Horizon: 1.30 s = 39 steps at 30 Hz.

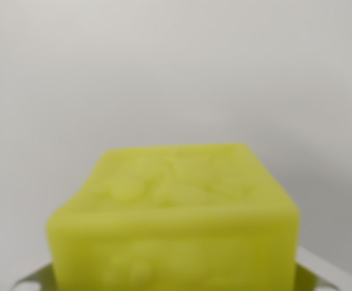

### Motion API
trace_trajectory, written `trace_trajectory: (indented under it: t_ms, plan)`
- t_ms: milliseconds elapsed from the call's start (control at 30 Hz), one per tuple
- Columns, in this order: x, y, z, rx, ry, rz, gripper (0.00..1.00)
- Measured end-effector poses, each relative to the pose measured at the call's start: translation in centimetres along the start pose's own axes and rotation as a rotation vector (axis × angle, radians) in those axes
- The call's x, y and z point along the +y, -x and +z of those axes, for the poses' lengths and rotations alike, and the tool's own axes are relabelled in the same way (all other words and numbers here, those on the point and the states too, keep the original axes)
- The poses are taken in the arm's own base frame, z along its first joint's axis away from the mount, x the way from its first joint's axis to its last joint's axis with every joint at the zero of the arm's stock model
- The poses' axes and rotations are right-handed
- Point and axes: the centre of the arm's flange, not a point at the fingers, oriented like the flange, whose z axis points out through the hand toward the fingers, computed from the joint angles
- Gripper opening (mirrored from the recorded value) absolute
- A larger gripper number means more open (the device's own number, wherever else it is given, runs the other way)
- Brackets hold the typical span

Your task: Pick yellow cube

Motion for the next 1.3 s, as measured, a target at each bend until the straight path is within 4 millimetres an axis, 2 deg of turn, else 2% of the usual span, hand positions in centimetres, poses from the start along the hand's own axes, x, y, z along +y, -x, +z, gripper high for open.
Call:
trace_trajectory:
  t_ms: [1300]
  plan:
    - [0.0, 0.0, -9.7, -0.001, 0.0, 0.0, 0.0]
